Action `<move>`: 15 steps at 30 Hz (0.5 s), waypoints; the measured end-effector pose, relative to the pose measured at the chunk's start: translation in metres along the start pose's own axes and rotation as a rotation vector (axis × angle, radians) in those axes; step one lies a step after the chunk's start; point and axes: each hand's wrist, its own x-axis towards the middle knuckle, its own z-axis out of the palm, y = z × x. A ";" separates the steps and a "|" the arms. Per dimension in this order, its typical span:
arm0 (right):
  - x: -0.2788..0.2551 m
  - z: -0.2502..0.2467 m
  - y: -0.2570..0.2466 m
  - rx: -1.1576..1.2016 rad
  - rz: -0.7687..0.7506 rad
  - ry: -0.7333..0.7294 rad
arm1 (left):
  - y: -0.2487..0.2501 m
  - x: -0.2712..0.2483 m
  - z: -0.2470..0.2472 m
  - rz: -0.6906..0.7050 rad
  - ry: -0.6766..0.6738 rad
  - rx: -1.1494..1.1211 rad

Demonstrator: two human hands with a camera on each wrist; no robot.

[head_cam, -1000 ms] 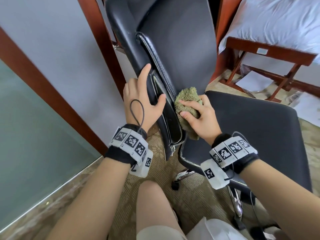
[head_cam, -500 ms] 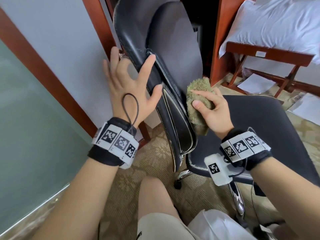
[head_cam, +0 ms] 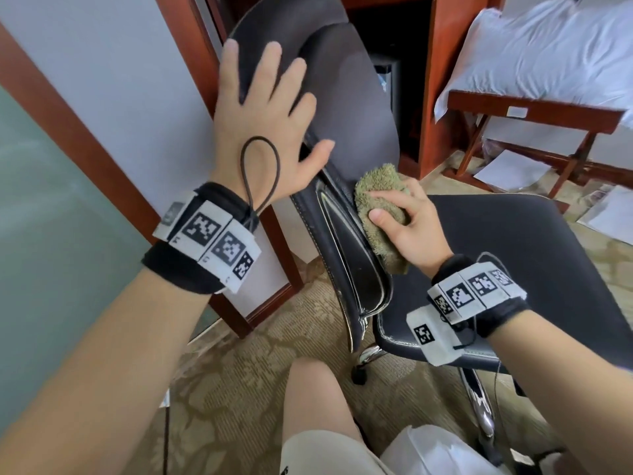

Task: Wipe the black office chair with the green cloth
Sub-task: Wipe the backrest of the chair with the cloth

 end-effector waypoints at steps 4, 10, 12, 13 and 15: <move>0.002 -0.003 0.001 -0.022 0.020 -0.014 | -0.002 0.014 -0.010 -0.254 -0.145 -0.143; 0.005 -0.002 -0.004 -0.001 -0.041 0.019 | 0.008 0.032 -0.014 -0.384 -0.352 -0.074; 0.005 0.004 -0.003 0.006 -0.079 0.029 | 0.007 0.030 -0.011 -0.390 -0.370 -0.063; 0.004 0.007 -0.001 0.010 -0.082 0.029 | 0.006 0.029 -0.011 -0.393 -0.378 -0.061; 0.002 0.008 0.006 0.028 -0.056 0.023 | 0.006 0.028 -0.009 -0.395 -0.384 -0.056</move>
